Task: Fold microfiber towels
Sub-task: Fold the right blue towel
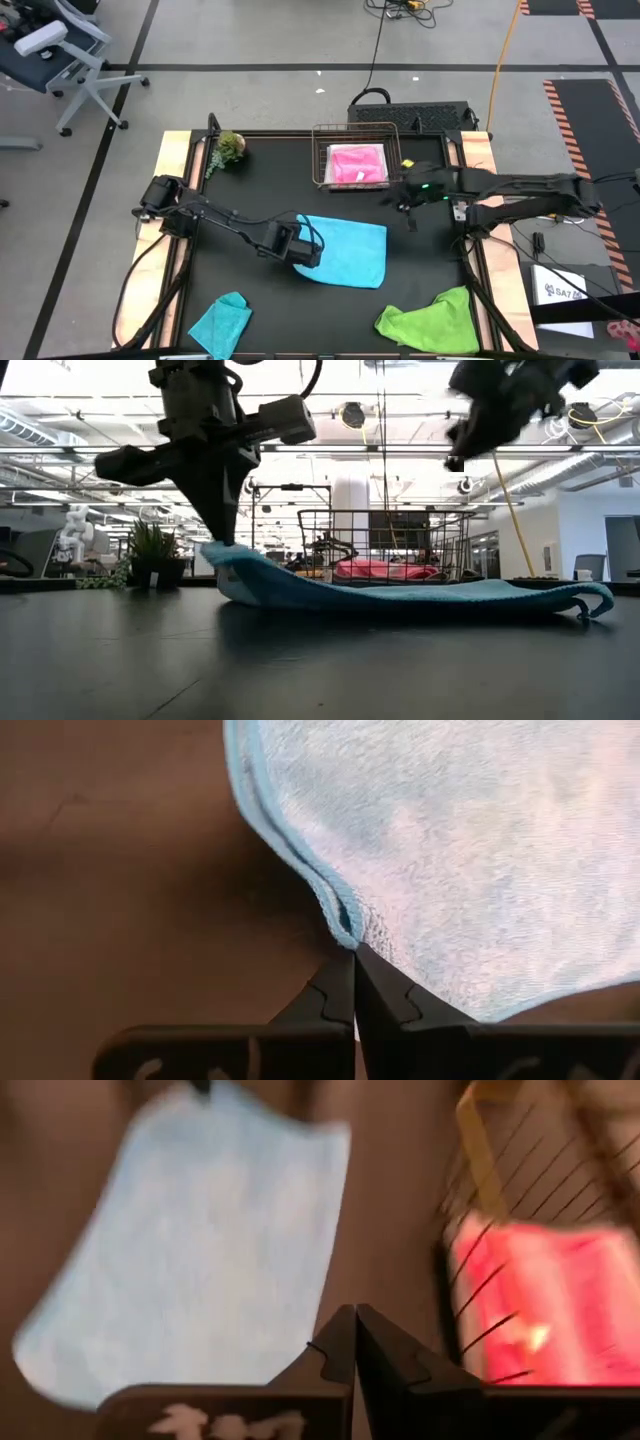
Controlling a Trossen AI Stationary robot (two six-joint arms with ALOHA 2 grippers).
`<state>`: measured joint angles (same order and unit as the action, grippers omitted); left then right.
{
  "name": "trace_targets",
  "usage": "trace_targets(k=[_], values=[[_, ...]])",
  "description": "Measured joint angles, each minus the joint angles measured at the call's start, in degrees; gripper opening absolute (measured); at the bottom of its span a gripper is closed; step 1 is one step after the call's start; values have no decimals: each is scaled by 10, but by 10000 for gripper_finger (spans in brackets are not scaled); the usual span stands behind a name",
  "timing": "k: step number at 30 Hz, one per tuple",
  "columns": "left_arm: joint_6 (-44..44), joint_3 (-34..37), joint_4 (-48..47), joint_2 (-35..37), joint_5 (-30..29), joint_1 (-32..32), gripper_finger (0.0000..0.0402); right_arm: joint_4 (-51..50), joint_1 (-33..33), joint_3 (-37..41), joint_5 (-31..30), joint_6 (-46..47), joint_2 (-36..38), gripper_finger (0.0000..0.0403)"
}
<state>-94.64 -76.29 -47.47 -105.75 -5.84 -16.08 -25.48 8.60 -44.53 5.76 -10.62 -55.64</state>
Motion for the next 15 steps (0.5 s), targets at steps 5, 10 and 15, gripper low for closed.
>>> trace_targets(k=[5, 10, 15], values=[[70, -43, -43, 0, 4, 23, 0, 3, 10, -9, -2, 38, 89, 1], [175, -105, -83, 0, -2, 59, 0, -14, 21, -9, -17, 55, 142, 0], [263, -128, -81, 0, 3, 87, 0, -14, 30, -9, -17, 55, 169, 0]])
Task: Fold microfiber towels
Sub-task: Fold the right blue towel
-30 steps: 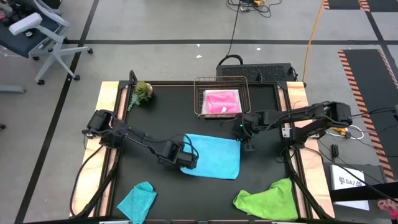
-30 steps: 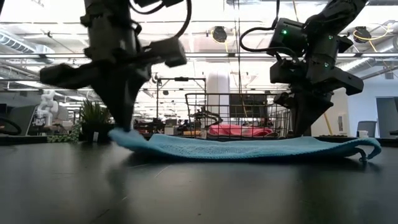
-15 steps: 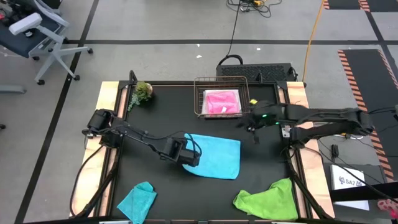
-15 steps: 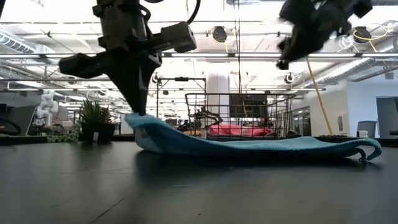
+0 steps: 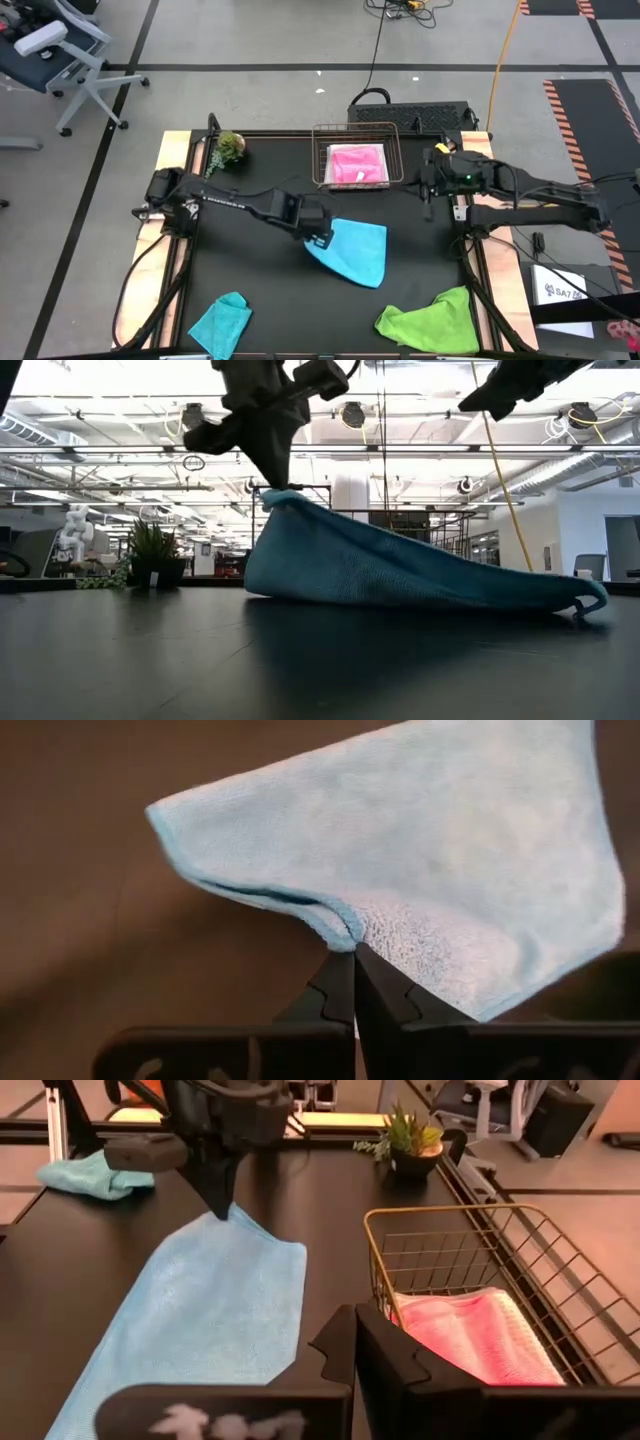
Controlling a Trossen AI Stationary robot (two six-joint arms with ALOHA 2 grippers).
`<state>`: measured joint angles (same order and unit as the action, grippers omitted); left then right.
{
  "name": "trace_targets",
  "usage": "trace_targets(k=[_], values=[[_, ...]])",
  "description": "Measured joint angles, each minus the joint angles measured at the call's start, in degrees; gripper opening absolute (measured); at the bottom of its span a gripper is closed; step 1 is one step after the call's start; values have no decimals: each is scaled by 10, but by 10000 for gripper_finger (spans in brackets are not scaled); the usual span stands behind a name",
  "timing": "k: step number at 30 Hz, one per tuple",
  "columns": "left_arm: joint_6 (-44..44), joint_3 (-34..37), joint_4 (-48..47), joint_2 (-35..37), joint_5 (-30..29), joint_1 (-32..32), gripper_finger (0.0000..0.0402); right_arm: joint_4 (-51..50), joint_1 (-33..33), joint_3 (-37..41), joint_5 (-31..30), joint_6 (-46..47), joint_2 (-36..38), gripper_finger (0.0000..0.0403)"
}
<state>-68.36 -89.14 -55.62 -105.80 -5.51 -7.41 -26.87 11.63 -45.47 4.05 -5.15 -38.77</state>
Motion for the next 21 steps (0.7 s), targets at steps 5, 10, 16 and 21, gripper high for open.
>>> trace_targets(k=[5, 10, 16, 21], values=[[32, 0, 32, 0, 34, 10, 0, 0, 9, 0, 0, 0, 11, 0], [42, 0, 57, 0, 52, 9, 0, 0, 22, 0, -1, -1, 10, 0], [36, -1, 89, -45, 111, -1, 0, 0, 36, 0, -1, -5, 10, 0], [59, -62, 103, -102, 106, -6, 0, -3, 47, 0, 1, -5, 9, 0]])
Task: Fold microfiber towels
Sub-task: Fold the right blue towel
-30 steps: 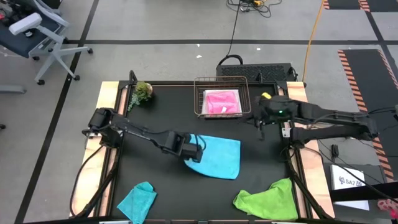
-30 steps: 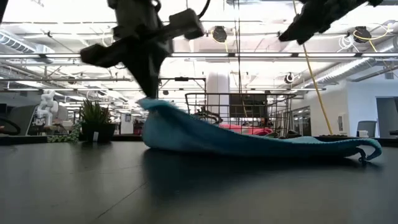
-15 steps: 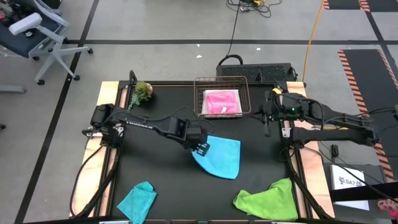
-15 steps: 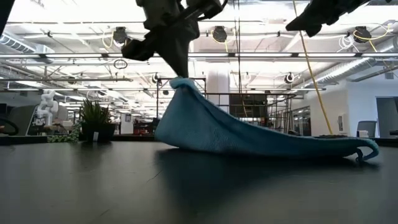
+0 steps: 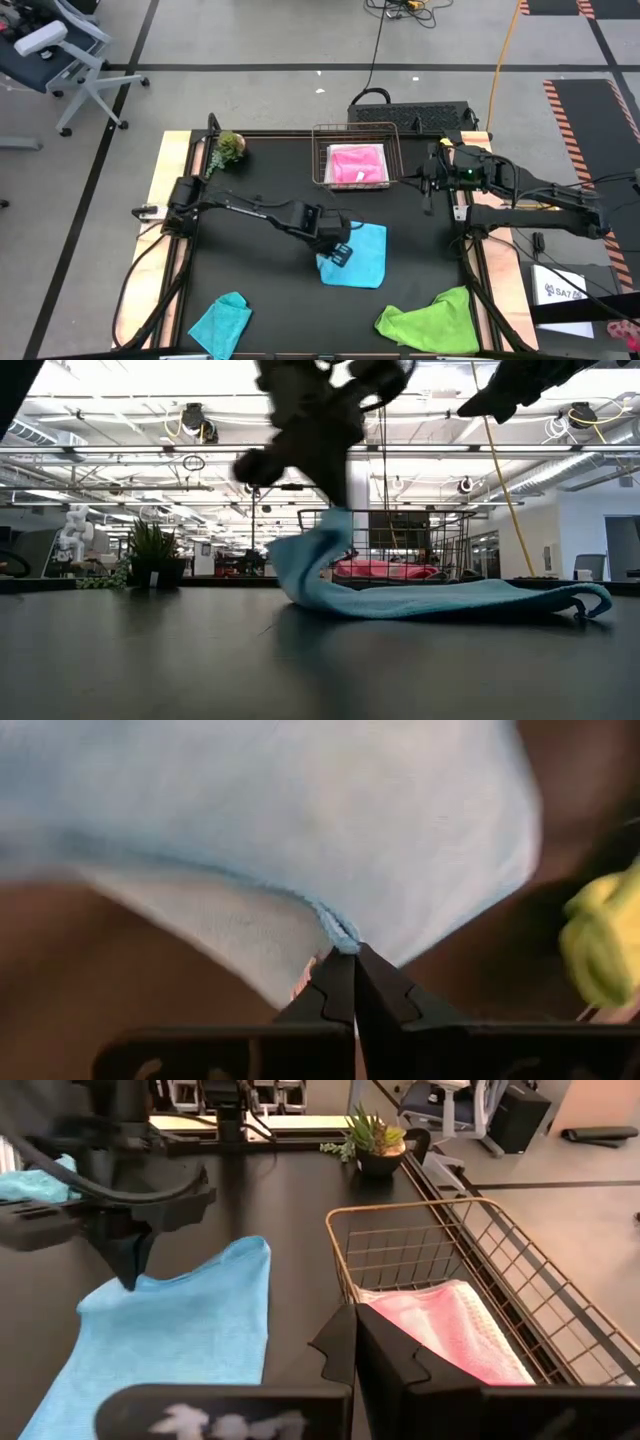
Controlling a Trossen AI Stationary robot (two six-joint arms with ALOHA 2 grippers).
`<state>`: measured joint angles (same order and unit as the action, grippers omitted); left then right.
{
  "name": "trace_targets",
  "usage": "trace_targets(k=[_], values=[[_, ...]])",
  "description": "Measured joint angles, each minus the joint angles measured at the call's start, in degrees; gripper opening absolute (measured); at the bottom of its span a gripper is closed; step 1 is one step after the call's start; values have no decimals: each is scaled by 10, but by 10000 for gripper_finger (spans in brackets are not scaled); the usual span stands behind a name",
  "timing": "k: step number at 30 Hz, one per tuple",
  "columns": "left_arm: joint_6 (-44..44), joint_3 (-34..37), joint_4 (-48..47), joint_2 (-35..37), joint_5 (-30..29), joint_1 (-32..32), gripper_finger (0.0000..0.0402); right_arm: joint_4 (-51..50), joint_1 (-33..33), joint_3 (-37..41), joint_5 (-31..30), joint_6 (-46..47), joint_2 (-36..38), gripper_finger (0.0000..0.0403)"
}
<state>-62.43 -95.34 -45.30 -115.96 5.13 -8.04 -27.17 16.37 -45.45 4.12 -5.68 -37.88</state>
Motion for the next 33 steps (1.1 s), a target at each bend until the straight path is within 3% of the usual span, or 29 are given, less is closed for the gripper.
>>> trace_targets(k=[7, 17, 27, 33], values=[[84, -119, -21, -64, -15, 9, 0, -11, 5, 0, 1, -10, 0, 0], [149, -248, -13, -166, 39, 13, 0, -17, 5, 0, 2, -35, 0, 0], [133, -273, -5, -176, 39, 6, 0, -21, 5, 0, 2, -65, 0, 0], [128, -272, 46, -176, 19, -18, 0, -20, 5, 0, 2, -72, 0, 0]])
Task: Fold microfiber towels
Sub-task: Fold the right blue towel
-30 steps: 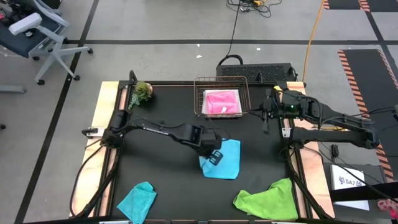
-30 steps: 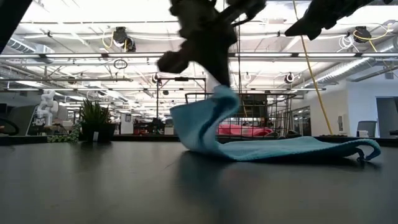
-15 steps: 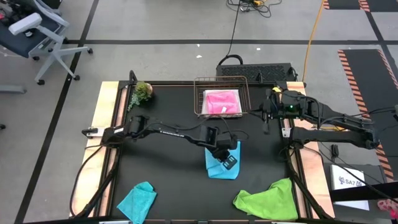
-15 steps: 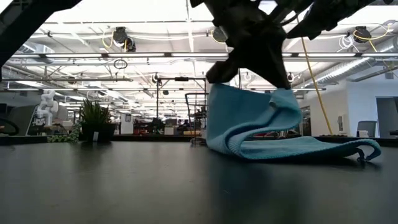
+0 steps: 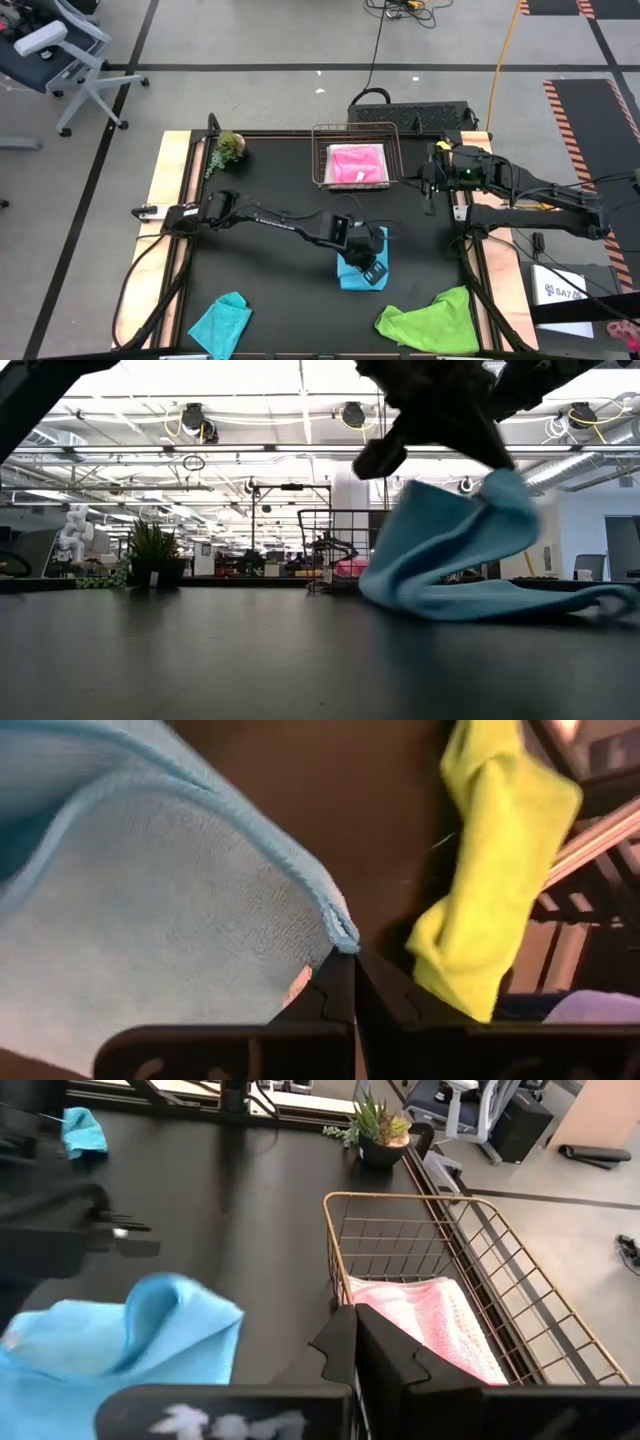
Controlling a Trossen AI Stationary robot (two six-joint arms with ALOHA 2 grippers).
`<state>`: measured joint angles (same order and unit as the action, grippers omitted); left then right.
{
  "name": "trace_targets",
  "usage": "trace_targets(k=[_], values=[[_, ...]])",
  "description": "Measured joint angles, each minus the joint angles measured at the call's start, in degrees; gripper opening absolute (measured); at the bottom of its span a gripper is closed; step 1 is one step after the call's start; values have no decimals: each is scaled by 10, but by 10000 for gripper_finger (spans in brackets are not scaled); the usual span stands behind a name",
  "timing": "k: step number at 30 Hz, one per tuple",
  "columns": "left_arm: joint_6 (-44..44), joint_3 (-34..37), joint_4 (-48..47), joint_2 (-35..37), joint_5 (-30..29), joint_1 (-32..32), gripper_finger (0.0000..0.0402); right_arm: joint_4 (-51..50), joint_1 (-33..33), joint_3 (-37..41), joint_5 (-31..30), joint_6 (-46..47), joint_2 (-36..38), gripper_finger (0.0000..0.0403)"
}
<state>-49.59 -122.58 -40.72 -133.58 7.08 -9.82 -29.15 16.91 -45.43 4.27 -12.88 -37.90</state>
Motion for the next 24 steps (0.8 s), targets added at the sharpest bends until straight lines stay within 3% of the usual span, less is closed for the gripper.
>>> trace_targets(k=[14, 24], values=[[91, 5, 19, 0, -26, 1, 3, 3, 0, 0, -2, 50, 0, 0], [149, 5, 79, 0, -24, -10, 81, 1, 0, 0, -32, 77, 0, 0]])
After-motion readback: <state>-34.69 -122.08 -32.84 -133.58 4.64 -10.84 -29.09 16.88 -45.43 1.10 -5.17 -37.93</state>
